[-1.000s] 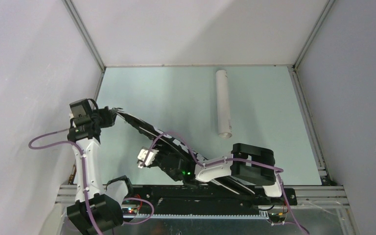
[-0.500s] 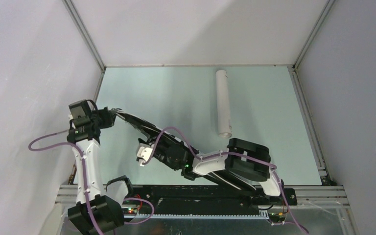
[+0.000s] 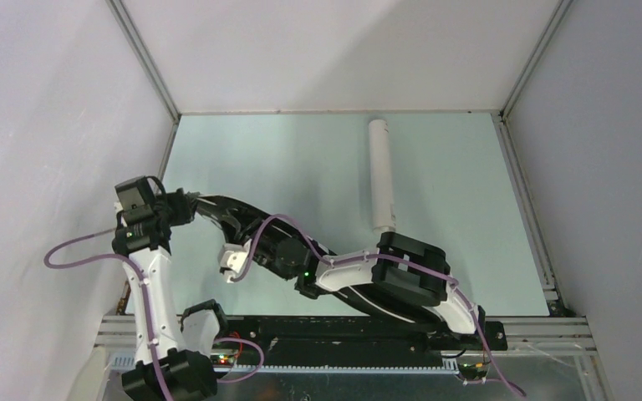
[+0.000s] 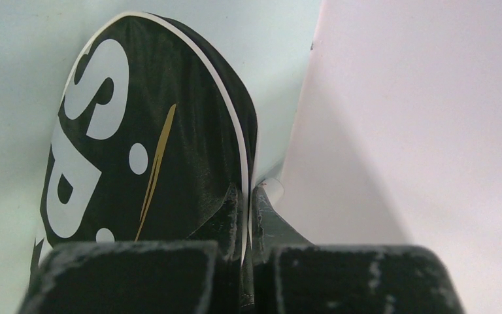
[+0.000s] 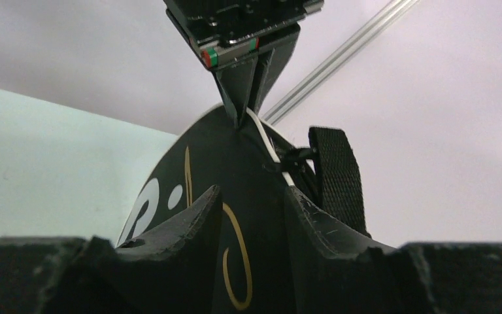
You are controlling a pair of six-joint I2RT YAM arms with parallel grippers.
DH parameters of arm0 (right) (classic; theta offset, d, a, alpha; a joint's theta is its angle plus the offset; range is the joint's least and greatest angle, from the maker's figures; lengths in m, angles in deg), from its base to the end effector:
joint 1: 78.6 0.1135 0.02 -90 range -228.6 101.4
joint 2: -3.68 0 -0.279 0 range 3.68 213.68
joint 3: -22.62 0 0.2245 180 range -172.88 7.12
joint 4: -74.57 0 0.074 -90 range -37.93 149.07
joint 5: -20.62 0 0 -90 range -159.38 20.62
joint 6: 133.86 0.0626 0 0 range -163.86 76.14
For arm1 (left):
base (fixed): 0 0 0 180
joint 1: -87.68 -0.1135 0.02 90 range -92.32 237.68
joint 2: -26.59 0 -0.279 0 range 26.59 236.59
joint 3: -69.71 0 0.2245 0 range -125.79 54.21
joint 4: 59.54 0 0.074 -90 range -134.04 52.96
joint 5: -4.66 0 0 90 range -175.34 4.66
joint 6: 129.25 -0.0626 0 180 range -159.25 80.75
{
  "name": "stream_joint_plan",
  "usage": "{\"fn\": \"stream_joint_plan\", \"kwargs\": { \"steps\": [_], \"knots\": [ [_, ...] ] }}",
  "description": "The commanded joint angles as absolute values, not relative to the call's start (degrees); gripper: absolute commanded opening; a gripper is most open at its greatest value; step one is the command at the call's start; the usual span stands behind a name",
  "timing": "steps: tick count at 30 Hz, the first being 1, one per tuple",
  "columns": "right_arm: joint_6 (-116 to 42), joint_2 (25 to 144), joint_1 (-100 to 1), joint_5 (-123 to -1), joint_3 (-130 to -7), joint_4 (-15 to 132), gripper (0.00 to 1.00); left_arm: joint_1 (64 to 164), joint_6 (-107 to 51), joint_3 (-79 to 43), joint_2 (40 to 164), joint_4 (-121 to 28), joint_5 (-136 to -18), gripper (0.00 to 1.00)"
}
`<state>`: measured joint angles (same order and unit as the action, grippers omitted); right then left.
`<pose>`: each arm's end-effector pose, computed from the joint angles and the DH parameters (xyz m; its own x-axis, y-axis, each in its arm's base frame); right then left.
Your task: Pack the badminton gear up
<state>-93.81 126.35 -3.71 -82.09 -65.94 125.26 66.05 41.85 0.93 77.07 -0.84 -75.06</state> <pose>0.1400 0.4655 0.2610 0.7267 -0.1732 -0.6648 -0.5137 0.5055 -0.6933 0.1518 0.0482 0.3113 0.1403 -0.9901 -0.0035 -0.6318 -0.0868 -0.7703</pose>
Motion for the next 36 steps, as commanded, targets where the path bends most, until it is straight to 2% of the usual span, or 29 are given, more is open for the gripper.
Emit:
{"fn": "stream_joint_plan", "kwargs": {
  "steps": [1, 9, 15, 19, 20, 22, 36],
  "knots": [
    [-95.7, 127.6, -4.3, -81.2, -70.2, 129.0, 0.42, 66.8, 42.0, 2.0, 74.7, 4.4, -70.2, 0.0],
    [-95.8, 128.6, -4.9, -81.7, -72.7, 126.8, 0.41, 67.1, 41.6, 2.5, 73.4, 4.7, -70.4, 0.0],
    [-96.6, 129.1, -5.4, -84.0, -73.6, 127.2, 0.33, 67.1, 41.2, 2.8, 73.5, 4.4, -69.7, 0.0],
    [-97.0, 128.9, -5.9, -86.1, -73.6, 126.9, 0.18, 67.1, 40.9, 2.4, 73.6, 4.4, -69.7, 0.0],
    [-97.4, 128.7, -6.1, -86.7, -73.4, 127.0, 0.09, 67.1, 40.8, 2.3, 73.6, 4.5, -69.7, 0.0],
    [-97.5, 128.3, -6.3, -87.2, -72.9, 127.0, 0.0, 67.1, 40.7, 1.9, 73.6, 4.5, -69.9, 0.0],
    [-86.1, 113.7, -5.7, -79.0, -56.3, 127.6, 0.0, 67.0, 40.3, -1.4, 74.0, 3.6, -76.0, 0.0]
  ]
}}
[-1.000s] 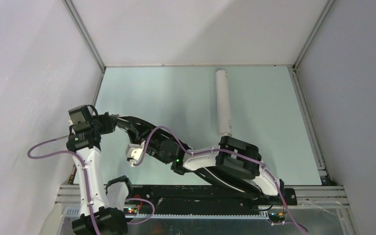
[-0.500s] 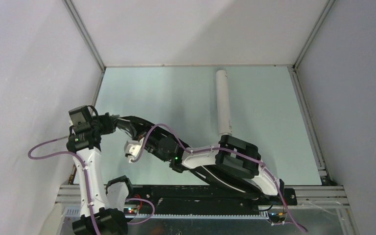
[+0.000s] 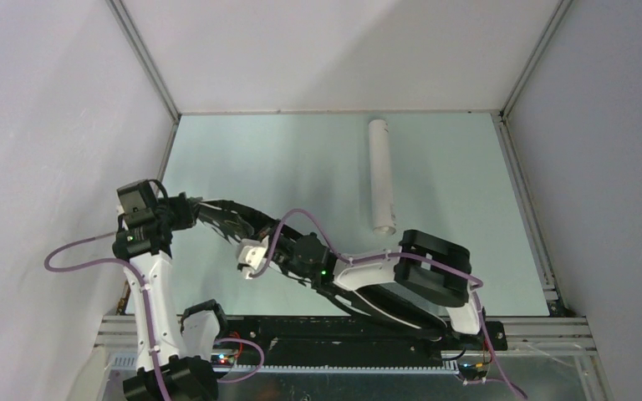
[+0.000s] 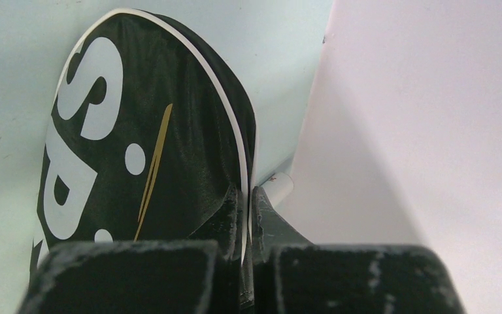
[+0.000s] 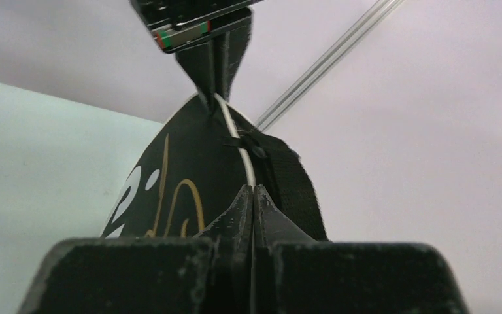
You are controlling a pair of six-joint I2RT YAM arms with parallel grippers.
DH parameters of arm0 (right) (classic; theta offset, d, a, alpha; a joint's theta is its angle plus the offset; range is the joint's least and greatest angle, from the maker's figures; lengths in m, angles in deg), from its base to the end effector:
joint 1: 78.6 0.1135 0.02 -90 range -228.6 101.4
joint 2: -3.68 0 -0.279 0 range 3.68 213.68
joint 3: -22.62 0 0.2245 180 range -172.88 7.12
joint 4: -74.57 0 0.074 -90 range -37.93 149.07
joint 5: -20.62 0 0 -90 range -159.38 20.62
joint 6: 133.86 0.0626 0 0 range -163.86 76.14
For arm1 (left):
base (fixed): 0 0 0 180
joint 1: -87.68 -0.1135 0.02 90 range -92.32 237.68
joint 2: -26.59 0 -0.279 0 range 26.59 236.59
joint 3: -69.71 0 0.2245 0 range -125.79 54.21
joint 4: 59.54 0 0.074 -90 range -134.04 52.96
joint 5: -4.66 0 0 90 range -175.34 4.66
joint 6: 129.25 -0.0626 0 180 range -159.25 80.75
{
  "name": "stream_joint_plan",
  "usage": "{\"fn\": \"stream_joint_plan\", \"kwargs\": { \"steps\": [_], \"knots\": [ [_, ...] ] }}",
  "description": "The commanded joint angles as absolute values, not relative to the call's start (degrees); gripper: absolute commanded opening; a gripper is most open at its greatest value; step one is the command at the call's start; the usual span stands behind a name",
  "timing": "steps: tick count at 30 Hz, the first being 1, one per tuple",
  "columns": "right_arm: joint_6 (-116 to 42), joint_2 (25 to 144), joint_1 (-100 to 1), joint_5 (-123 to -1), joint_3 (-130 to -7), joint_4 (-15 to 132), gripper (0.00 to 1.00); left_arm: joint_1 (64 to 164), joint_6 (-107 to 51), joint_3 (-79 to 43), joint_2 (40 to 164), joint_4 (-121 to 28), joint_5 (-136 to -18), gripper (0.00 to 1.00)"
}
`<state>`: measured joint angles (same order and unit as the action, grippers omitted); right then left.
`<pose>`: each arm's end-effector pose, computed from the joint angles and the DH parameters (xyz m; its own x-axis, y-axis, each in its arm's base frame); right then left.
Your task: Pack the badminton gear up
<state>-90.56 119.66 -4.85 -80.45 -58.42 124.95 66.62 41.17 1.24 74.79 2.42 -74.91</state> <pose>0.1394 0.4352 0.2718 0.6991 -0.1539 -0.6983 -0.5564 0.4962 -0.6664 0.1402 0.0418 0.3091 0.1208 -0.9927 -0.0056 -0.6498 -0.0748 -0.7564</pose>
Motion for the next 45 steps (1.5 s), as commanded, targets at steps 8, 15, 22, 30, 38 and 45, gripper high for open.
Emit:
{"fn": "stream_joint_plan", "kwargs": {
  "steps": [8, 15, 22, 30, 38, 45],
  "knots": [
    [-84.3, 112.0, -5.5, -75.7, -54.8, 126.3, 0.0, 67.0, 40.6, -1.0, 74.1, 3.5, -75.9, 0.0],
    [-96.1, 116.8, -3.5, -75.9, -58.6, 127.0, 0.17, 67.0, 41.0, -0.8, 73.7, 4.1, -74.4, 0.0],
    [-99.6, 120.4, -3.0, -76.0, -63.9, 121.8, 0.25, 67.2, 41.0, -0.4, 72.3, 4.5, -73.7, 0.0],
    [-100.6, 123.7, -3.3, -79.1, -68.8, 120.9, 0.36, 67.2, 40.8, 0.6, 71.3, 4.6, -72.8, 0.0],
    [-101.6, 125.5, -4.0, -81.9, -71.6, 120.5, 0.33, 67.2, 40.6, 0.6, 71.0, 4.7, -72.5, 0.0],
    [-100.6, 125.0, -4.6, -84.7, -71.3, 121.6, 0.07, 67.2, 40.5, 0.5, 71.3, 4.7, -72.0, 0.0]
  ]
}}
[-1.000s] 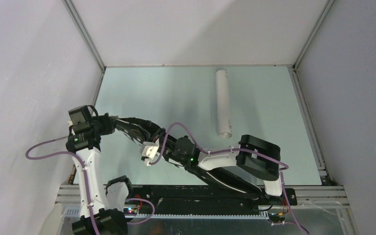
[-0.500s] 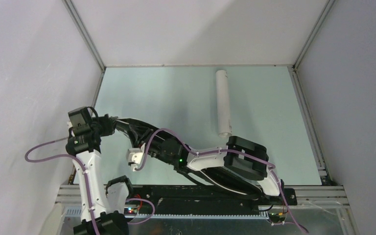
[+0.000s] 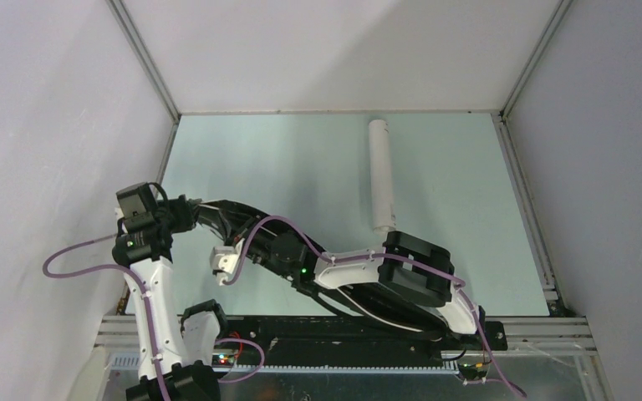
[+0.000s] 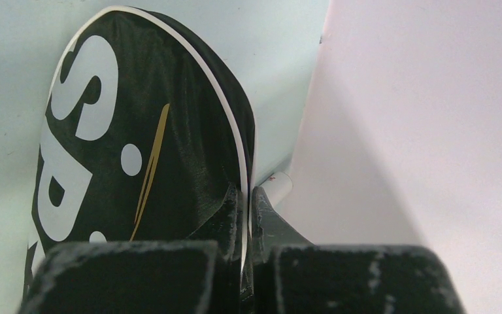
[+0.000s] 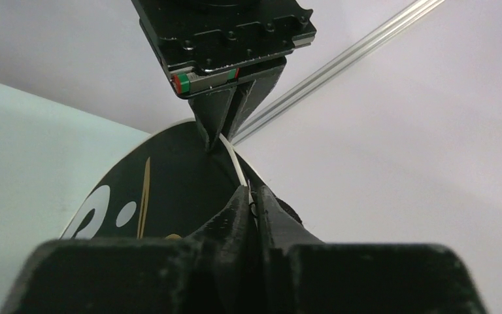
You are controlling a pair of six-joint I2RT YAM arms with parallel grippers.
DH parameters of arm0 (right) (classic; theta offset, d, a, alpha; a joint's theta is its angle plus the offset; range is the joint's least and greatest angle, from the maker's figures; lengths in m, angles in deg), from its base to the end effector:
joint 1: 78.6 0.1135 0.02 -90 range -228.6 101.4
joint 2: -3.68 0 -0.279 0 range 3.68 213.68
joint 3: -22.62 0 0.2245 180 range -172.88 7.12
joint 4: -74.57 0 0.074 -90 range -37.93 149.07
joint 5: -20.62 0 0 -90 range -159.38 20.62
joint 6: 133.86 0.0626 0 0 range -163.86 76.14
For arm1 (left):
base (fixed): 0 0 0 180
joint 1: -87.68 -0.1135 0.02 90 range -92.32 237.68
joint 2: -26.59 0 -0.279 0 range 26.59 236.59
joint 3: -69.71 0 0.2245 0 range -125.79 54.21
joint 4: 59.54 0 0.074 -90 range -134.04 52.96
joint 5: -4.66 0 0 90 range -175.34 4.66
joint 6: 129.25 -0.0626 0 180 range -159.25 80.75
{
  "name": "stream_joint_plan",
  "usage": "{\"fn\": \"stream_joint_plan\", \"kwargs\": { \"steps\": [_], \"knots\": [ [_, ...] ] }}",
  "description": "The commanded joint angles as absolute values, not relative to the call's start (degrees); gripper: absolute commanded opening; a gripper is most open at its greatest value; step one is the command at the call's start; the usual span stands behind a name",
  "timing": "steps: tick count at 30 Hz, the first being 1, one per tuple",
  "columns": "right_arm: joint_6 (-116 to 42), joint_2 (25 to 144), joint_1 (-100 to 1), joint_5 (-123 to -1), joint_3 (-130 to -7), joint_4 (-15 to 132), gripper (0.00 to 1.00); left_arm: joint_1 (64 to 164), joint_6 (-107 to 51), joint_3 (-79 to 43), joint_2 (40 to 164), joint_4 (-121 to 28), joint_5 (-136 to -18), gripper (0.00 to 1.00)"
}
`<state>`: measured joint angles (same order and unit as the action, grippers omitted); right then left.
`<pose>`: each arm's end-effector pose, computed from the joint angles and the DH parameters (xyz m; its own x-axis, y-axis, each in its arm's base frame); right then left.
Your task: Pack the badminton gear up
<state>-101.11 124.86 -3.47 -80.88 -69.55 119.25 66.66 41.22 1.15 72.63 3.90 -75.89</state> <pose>0.1381 0.4714 0.2799 0.7926 -0.2263 -0.5662 -0.4274 0.4560 -0.7806 0.1309 0.0393 0.3114 0.1335 -0.9909 -0.0190 -0.6424 -0.0719 -0.7630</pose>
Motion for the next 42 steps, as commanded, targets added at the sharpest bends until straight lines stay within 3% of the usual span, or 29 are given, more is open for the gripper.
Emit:
{"fn": "stream_joint_plan", "kwargs": {
  "steps": [1, 26, 42],
  "knots": [
    [-100.2, 124.7, -4.7, -84.7, -71.1, 121.3, 0.02, 67.2, 40.4, 0.1, 71.4, 4.7, -72.0, 0.0],
    [-90.3, 110.8, -2.2, -77.4, -59.1, 109.5, 0.0, 66.1, 40.0, -7.1, 78.3, 3.1, -84.6, 0.0],
    [-90.2, 104.4, 0.8, -82.7, -51.1, 108.1, 0.0, 66.1, 39.1, -9.0, 81.1, 2.1, -88.0, 0.0]
  ]
}}
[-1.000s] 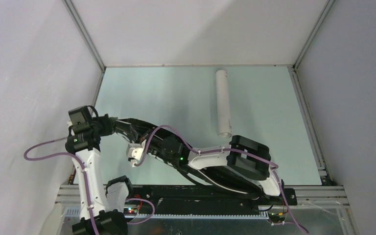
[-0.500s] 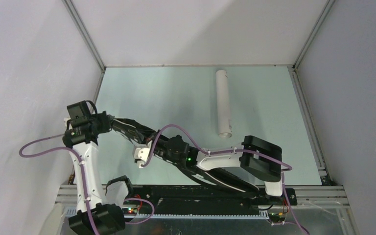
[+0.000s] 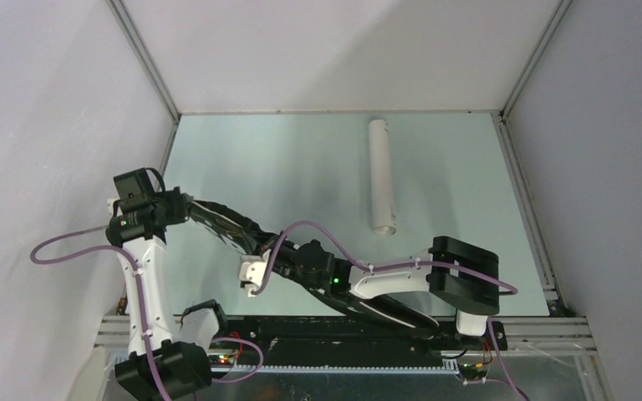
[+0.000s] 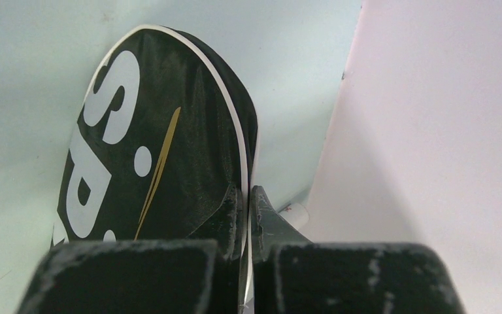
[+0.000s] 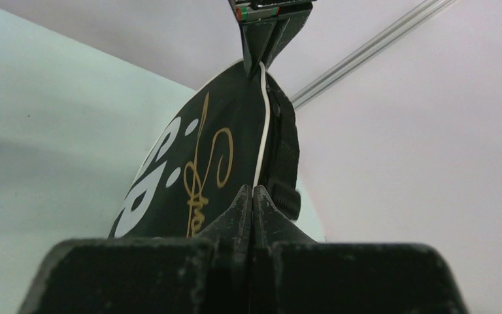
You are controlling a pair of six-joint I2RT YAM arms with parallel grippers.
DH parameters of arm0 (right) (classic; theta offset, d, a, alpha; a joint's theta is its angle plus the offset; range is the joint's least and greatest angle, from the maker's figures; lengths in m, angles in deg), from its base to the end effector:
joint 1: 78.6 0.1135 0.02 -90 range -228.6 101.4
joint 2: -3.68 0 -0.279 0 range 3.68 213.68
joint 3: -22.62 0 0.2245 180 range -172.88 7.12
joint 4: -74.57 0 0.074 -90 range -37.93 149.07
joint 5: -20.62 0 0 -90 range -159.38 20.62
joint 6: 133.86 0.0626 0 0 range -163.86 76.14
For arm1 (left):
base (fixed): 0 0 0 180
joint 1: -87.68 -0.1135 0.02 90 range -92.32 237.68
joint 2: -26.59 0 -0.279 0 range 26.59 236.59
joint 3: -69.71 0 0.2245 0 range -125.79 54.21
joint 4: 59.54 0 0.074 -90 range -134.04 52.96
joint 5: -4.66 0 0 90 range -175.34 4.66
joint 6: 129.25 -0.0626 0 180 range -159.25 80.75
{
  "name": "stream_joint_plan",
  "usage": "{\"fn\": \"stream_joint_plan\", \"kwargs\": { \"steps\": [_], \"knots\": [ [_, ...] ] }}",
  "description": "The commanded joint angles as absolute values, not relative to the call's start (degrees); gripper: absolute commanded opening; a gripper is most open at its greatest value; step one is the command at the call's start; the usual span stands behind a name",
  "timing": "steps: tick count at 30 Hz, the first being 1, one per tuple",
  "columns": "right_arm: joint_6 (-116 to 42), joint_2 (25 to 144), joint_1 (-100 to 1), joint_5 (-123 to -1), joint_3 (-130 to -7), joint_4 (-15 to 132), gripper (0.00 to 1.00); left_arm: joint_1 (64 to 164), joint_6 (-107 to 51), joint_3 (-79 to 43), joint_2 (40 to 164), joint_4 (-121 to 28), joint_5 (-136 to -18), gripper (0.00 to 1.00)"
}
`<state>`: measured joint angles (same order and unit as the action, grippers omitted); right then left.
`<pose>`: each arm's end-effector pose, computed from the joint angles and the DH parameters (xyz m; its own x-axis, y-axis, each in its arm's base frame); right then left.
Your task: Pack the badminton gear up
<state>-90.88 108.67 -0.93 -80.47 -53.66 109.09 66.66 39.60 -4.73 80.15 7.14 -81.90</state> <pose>0.1023 0.4115 0.2889 0.6862 -0.2227 -0.6925 -0.6099 0.3427 -0.7146 0.1499 0.0536 0.3201 0.1836 -0.9786 -0.0926 -0.7183 -0.0692 -0.6923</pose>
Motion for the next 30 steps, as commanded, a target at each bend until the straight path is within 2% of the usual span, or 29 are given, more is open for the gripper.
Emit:
{"fn": "stream_joint_plan", "kwargs": {
  "steps": [1, 10, 16, 30],
  "knots": [
    [-90.5, 103.5, 1.3, -83.1, -50.6, 107.4, 0.0, 66.1, 38.8, -9.4, 81.3, 2.0, -88.7, 0.0],
    [-92.6, 97.1, 4.2, -89.7, -43.0, 102.1, 0.0, 66.1, 37.1, -13.2, 86.3, 1.4, -92.1, 0.0],
    [-91.4, 92.4, 7.2, -94.2, -41.1, 91.5, 0.0, 66.1, 35.4, -16.3, 90.6, 0.1, -93.7, 0.0],
    [-73.7, 82.0, 13.7, -103.9, -39.0, 61.6, 0.0, 67.8, 30.9, -21.2, 97.4, -1.9, -101.6, 0.0]
  ]
}}
